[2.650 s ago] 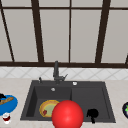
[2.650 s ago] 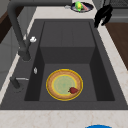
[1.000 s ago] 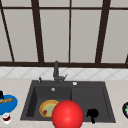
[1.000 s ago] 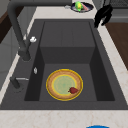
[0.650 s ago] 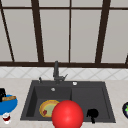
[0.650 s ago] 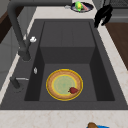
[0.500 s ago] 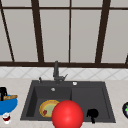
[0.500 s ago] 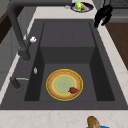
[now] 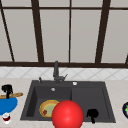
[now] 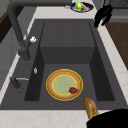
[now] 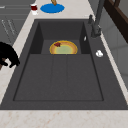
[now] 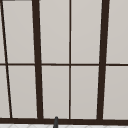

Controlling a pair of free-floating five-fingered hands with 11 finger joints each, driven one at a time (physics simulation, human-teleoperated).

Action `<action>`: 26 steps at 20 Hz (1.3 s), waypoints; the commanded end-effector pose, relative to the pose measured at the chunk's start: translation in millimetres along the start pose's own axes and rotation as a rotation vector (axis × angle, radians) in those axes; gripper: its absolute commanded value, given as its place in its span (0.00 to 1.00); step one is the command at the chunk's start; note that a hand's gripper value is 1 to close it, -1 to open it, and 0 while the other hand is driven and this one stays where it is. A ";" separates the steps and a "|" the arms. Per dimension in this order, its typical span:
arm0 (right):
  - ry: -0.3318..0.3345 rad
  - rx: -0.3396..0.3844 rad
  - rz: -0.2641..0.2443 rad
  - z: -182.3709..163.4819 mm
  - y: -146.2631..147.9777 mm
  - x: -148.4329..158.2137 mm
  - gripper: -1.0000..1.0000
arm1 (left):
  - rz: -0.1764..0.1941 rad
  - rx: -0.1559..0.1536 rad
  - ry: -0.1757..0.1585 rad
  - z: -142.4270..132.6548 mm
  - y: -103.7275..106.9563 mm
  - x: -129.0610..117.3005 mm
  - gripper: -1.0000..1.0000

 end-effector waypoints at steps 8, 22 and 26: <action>0.000 0.000 0.000 0.0 0.0 0.0 0.50 | -0.007 -0.038 0.025 -78.8 -9.2 -0.4 1.00; 0.000 0.000 0.000 0.0 0.0 0.0 0.50 | -0.013 -0.047 0.035 -182.4 -42.9 -23.2 1.00; 0.000 0.000 0.000 0.0 0.0 0.0 0.50 | -0.027 -0.053 0.040 -215.9 -54.0 -33.1 1.00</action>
